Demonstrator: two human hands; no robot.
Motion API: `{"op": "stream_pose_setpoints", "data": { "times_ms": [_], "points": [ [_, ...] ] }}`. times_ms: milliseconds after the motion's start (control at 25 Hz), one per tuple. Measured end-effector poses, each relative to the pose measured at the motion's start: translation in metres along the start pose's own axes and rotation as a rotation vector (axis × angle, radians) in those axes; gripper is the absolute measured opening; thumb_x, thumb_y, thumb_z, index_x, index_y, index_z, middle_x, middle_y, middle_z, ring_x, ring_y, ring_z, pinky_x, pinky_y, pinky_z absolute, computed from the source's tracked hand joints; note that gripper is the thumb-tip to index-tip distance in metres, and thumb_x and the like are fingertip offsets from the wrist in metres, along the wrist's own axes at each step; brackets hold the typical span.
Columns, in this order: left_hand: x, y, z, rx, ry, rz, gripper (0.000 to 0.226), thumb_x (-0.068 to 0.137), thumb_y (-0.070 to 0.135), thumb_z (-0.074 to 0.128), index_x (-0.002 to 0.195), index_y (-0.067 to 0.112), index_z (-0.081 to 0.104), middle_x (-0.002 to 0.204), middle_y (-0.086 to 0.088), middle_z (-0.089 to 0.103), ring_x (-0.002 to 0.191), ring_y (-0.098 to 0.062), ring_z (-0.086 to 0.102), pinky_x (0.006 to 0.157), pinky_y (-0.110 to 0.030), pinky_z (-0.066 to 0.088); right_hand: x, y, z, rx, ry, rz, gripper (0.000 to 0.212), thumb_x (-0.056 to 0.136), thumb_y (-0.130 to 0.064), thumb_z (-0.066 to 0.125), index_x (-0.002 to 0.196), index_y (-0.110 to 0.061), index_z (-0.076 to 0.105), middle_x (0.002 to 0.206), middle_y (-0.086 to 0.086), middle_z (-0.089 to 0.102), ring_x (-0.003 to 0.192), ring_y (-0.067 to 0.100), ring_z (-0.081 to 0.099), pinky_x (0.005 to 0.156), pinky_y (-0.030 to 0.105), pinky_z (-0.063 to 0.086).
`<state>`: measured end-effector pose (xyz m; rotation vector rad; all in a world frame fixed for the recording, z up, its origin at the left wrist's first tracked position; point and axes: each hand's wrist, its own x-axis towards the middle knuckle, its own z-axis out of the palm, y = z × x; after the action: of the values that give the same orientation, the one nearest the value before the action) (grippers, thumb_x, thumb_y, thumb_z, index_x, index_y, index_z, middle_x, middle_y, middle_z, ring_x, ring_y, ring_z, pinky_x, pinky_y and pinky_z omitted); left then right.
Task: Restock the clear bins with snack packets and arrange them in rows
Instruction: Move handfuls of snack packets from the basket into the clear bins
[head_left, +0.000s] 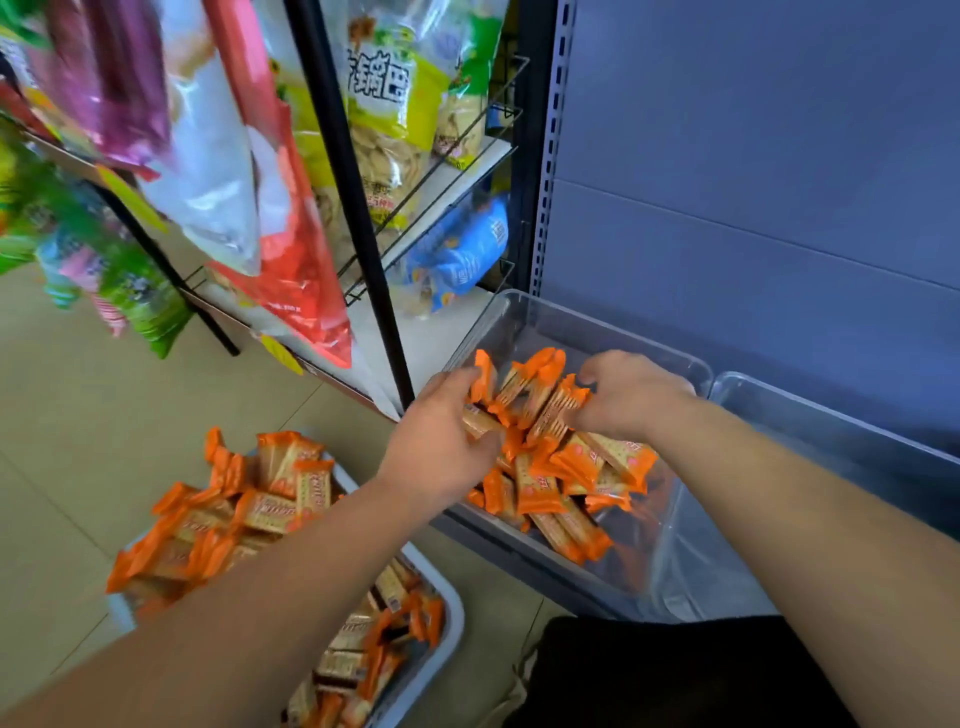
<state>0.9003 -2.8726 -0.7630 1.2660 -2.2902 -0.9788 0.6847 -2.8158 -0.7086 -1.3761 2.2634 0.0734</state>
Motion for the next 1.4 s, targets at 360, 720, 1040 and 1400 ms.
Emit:
{"op": "stream_pose_setpoints", "data": {
  "times_ms": [360, 720, 1040, 1400],
  "points": [
    [-0.166, -0.085, -0.055, -0.078, 0.030, -0.270, 0.043, 0.097, 0.030, 0.071, 0.138, 0.029, 0.060, 0.113, 0.019, 0.065, 0.093, 0.005, 0.065, 0.072, -0.009, 0.052, -0.061, -0.148, 0.032, -0.230, -0.236, -0.378, 0.046, 0.091, -0.058, 0.065, 0.108, -0.016, 0.071, 0.111, 0.005, 0.068, 0.108, 0.030, 0.063, 0.089, 0.033, 0.052],
    [-0.220, -0.238, -0.081, -0.097, 0.010, -0.747, 0.035, 0.086, 0.042, 0.060, 0.121, 0.042, 0.058, 0.117, 0.011, 0.071, 0.108, -0.019, 0.070, 0.088, -0.033, 0.057, -0.042, -0.275, 0.171, -0.335, -0.469, -0.549, 0.051, 0.095, -0.055, 0.060, 0.135, -0.023, 0.060, 0.133, 0.004, 0.062, 0.120, 0.028, 0.061, 0.098, 0.043, 0.054],
    [-0.117, -0.324, -0.164, 0.164, 0.287, -0.702, 0.080, 0.079, 0.023, 0.077, 0.153, 0.025, 0.046, 0.157, -0.007, 0.038, 0.144, -0.032, 0.039, 0.114, -0.044, 0.044, 0.085, -0.337, 0.210, 0.019, -0.150, -0.532, 0.065, 0.094, -0.048, 0.064, 0.152, -0.026, 0.045, 0.149, 0.012, 0.049, 0.140, 0.033, 0.048, 0.111, 0.040, 0.044],
    [-0.106, -0.399, -0.151, 0.019, -0.001, -0.784, 0.117, 0.069, 0.050, 0.091, 0.162, 0.047, 0.020, 0.173, -0.006, 0.013, 0.159, -0.031, 0.012, 0.125, -0.053, 0.026, 0.161, -0.403, 0.242, 0.083, -0.342, -0.518, 0.097, 0.075, -0.085, 0.065, 0.156, -0.062, 0.016, 0.174, -0.007, -0.006, 0.160, 0.030, -0.009, 0.126, 0.062, 0.011]
  ]
}}
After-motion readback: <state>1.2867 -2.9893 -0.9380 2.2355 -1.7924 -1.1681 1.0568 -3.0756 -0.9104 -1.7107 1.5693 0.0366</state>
